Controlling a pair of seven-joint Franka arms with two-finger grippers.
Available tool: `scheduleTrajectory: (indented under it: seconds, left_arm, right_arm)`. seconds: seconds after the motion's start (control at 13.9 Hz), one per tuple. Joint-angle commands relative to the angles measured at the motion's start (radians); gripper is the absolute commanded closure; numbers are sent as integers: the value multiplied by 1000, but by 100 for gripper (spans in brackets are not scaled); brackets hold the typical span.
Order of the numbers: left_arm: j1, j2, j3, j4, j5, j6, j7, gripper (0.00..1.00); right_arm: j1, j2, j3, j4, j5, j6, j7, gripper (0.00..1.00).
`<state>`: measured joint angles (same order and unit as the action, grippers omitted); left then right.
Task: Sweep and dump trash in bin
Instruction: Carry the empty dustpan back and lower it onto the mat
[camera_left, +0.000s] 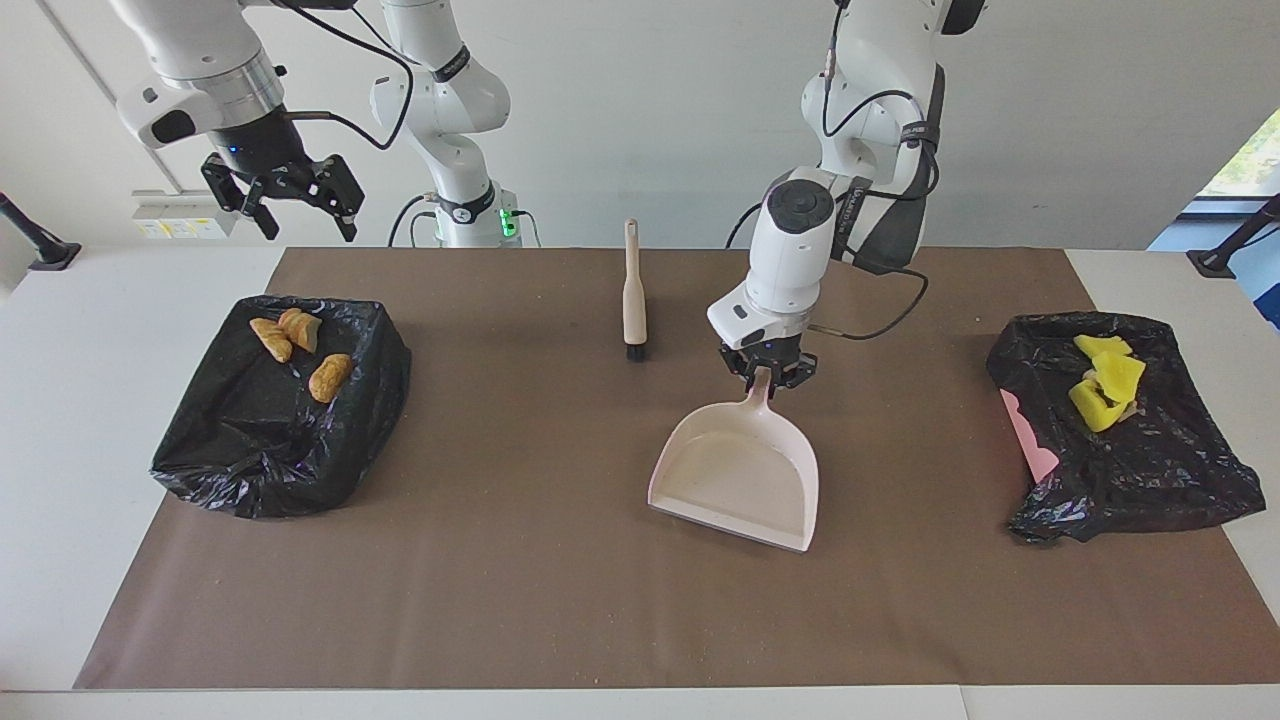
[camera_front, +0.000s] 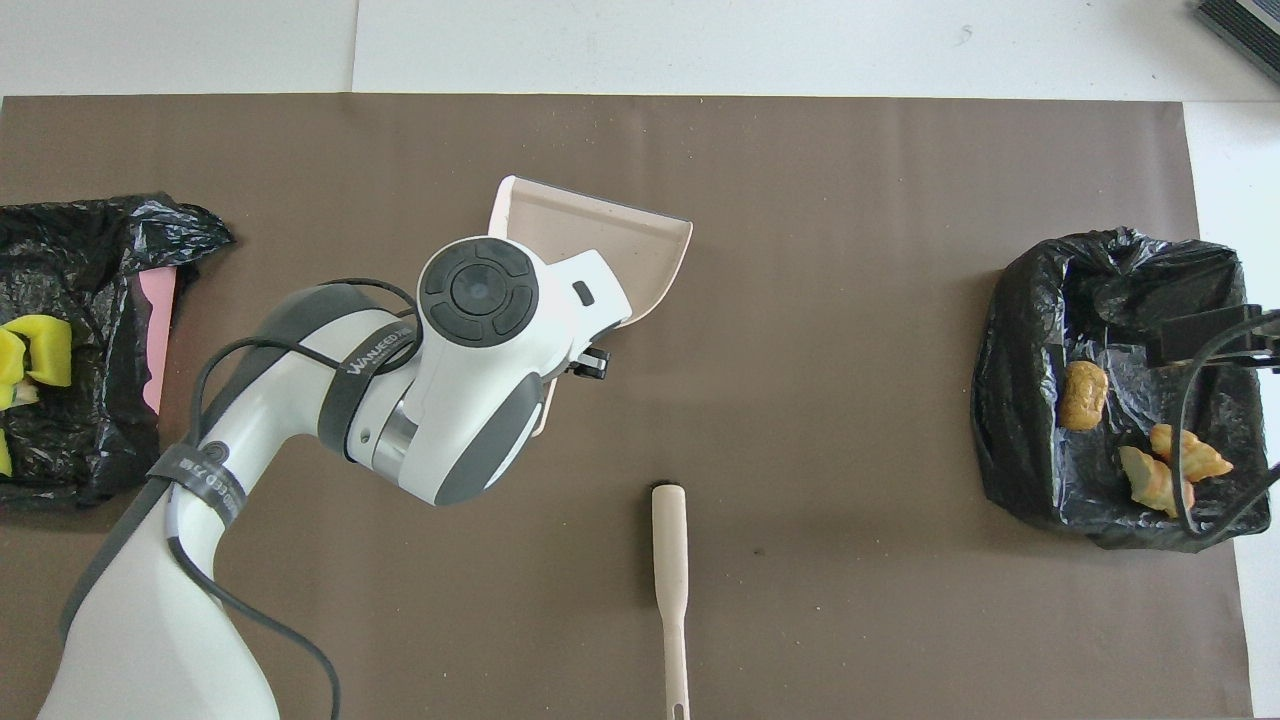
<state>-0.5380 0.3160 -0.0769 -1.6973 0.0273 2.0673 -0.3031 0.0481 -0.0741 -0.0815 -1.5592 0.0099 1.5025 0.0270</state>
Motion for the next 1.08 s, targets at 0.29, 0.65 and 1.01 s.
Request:
scheduleTrajectory:
  seconds: [0.29, 0.65, 1.01]
  left_arm:
    - [-69, 182, 20, 329, -24, -96, -223, 100]
    - [-108, 290, 23, 370, -13, -82, -323, 100]
    - [-125, 304, 20, 372, -24, -82, -349, 68]
  right_arm:
    - [-1, -7, 5, 2, 2, -21, -16, 0]
    - [-1, -7, 5, 2, 2, -21, -16, 0]
    - [-1, -7, 5, 2, 2, -21, -16, 0]
